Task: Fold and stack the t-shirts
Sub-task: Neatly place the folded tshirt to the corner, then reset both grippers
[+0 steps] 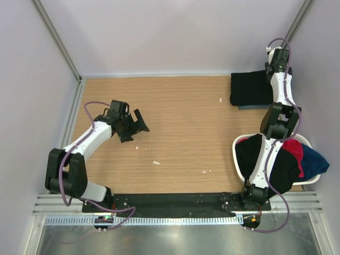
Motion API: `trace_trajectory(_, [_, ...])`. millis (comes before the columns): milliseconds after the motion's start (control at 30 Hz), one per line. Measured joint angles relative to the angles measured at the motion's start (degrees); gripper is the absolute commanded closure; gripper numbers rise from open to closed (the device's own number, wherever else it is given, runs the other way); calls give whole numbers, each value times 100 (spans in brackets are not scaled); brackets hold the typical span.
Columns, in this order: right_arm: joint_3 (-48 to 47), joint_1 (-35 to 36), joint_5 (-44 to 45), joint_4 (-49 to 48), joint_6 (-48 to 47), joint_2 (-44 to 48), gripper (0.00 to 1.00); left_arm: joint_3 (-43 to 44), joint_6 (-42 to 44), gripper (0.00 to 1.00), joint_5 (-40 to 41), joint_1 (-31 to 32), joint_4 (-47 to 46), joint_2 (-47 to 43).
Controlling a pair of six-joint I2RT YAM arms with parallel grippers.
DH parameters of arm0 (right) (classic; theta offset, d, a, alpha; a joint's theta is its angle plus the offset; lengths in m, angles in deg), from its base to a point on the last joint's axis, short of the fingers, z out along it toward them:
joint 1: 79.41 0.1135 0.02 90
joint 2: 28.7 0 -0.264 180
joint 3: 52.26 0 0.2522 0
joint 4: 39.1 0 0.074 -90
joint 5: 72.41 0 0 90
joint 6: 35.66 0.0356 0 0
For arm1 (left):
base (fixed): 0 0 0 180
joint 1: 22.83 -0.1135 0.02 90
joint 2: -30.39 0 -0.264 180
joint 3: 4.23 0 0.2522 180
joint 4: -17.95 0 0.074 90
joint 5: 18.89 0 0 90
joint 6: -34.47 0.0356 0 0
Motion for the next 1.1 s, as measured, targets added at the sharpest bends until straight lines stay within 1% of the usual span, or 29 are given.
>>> trace_trajectory(67, [61, -61, 260, -157, -28, -203, 2, 179, 31, 0, -50, 0, 13, 195])
trace_trajectory(100, [63, -76, 369, -214, -17, -289, 0, 264, 50, 0, -72, 0, 26, 284])
trace_trajectory(200, [85, -70, 599, -227, -15, -437, 0, 474, 151, 0, -114, 0, 59, 457])
trace_trajectory(333, [35, -13, 553, -107, 297, -306, 0, 656, 313, 0, -101, 2, 118, 466])
trace_trajectory(400, [66, 20, 352, -9, 490, -61, 0, 719, 420, 0, -44, 0, 127, 439])
trace_trajectory(500, [647, 131, -83, 4, 868, 866, 0, 791, 577, 0, 83, 0, 168, 299])
trace_trajectory(633, [2011, 398, -697, -378, 1596, 2826, 0, 925, 754, 0, 326, -2, 199, -37])
trace_trajectory(800, [3908, 588, -1408, -1099, 2758, 5268, 0, 949, 887, 0, 684, -31, 168, -916])
trace_trajectory(867, [4725, 544, -1563, -1298, 3222, 6026, 0, 903, 892, 0, 804, -39, 107, -1340])
trace_trajectory(967, [6078, 503, -1687, -1287, 3812, 7018, 0, 592, 870, 0, 898, -39, -9, -2063])
trace_trajectory(1100, [7580, 505, -1720, -767, 4273, 8056, 0, -129, 710, 0, 929, -42, -37, -2953])
